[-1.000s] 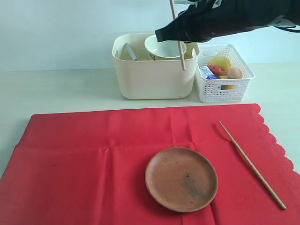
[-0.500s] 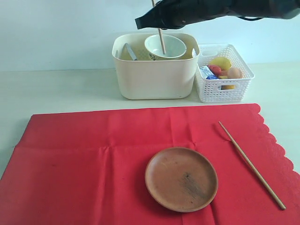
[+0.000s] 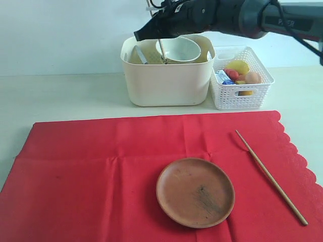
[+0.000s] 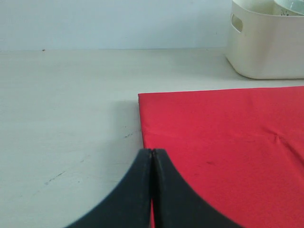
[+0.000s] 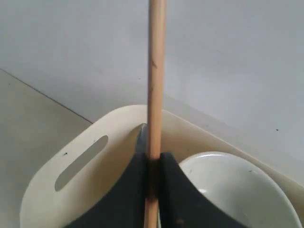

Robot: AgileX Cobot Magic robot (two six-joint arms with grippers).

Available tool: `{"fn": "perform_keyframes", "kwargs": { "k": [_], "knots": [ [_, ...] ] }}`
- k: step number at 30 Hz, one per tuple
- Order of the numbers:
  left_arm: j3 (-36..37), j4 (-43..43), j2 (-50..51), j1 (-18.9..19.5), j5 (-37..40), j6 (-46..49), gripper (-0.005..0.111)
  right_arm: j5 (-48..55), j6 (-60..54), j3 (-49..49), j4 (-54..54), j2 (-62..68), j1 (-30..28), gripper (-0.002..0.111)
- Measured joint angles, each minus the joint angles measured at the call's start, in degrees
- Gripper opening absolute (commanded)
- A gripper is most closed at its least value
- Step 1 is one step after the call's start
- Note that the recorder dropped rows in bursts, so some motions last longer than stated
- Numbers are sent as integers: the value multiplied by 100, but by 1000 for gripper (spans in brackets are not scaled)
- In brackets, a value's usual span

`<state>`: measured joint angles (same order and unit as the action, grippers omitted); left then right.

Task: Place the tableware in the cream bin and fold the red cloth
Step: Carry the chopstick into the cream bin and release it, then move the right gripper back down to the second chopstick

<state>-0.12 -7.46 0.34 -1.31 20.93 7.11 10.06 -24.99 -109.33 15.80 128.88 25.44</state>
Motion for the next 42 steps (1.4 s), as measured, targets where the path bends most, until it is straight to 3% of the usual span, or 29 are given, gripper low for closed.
{"fn": "perform_keyframes", "kwargs": {
  "k": [9, 15, 18, 26, 35, 42],
  "knots": [
    [0, 0, 0, 0, 0, 0, 0, 47, -1592, -65, 1037, 145, 0, 4],
    [0, 0, 0, 0, 0, 0, 0, 363, -1810, -66, 1119, 349, 0, 43],
    [0, 0, 0, 0, 0, 0, 0, 574, -1821, -66, 1119, 335, 0, 54],
    [0, 0, 0, 0, 0, 0, 0, 1682, -1583, -66, 771, -243, 0, 55],
    [0, 0, 0, 0, 0, 0, 0, 3531, 503, -66, -1320, -1091, 0, 55],
    [0, 0, 0, 0, 0, 0, 0, 4699, 1169, 110, -1765, -1470, 0, 55]
  ]
}}
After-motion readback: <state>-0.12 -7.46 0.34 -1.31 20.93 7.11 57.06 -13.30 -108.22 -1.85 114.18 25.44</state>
